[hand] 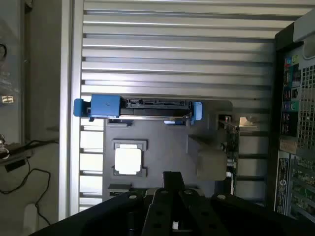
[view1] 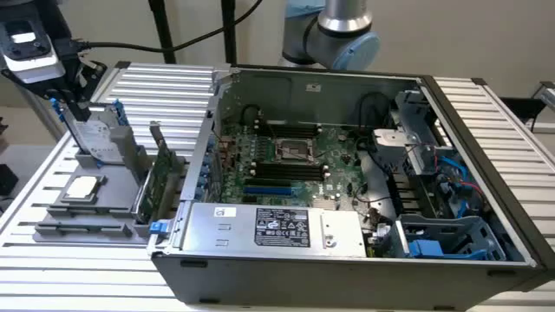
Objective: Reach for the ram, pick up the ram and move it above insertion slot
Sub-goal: 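Reach for the ram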
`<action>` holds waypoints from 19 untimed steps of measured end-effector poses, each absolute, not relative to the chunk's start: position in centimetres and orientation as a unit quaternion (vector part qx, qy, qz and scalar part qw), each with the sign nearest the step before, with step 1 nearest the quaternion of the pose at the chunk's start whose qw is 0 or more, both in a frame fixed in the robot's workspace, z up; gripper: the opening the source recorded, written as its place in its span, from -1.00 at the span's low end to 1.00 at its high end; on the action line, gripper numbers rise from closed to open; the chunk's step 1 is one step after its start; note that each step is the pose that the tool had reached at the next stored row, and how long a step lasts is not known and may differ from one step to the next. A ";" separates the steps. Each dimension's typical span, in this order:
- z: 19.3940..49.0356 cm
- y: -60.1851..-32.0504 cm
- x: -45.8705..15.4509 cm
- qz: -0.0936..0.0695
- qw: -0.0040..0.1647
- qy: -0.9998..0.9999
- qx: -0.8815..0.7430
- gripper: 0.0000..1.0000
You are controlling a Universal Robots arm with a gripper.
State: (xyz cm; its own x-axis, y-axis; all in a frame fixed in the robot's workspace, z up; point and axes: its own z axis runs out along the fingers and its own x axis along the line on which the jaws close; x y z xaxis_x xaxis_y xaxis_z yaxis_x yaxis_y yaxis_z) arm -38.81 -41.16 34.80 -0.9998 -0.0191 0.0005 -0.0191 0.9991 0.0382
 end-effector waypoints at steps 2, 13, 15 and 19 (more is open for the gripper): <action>34.8 -41.2 -38.8 -0.019 0.000 -1.000 0.010 -0.79; 34.8 -41.2 -38.8 -0.019 0.000 -1.000 0.010 -0.79; 34.8 -41.3 -38.8 -0.019 0.001 -1.000 0.010 -0.79; 34.8 -42.9 -39.0 -0.019 0.000 -1.000 0.010 -0.79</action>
